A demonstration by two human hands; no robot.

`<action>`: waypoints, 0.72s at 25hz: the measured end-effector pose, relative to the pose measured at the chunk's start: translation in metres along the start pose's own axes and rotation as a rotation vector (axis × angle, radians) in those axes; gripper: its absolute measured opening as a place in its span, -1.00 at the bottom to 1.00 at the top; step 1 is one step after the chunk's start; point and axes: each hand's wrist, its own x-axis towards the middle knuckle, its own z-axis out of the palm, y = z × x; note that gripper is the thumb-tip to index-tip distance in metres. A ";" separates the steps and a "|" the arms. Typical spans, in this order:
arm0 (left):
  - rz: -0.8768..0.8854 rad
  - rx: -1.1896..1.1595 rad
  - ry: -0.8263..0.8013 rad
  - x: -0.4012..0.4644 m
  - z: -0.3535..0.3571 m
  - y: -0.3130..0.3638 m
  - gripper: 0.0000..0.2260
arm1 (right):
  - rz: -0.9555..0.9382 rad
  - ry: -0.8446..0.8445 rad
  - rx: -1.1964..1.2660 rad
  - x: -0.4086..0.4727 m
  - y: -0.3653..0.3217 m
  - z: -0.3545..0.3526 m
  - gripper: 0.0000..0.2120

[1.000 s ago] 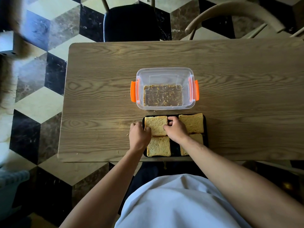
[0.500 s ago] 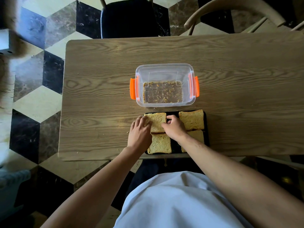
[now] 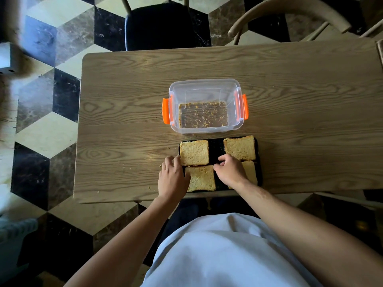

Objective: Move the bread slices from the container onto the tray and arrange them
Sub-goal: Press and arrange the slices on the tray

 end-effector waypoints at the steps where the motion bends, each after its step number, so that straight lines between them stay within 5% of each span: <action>1: -0.040 -0.023 -0.022 -0.004 0.003 -0.001 -0.55 | 0.006 -0.025 -0.019 -0.004 0.004 0.003 -0.59; 8: 0.041 0.026 -0.102 -0.022 0.013 -0.007 -0.37 | 0.034 -0.085 -0.018 -0.022 0.009 0.026 -0.60; 18: 0.070 0.092 -0.118 -0.020 0.009 -0.013 -0.44 | 0.031 -0.089 0.061 -0.027 0.004 0.032 -0.59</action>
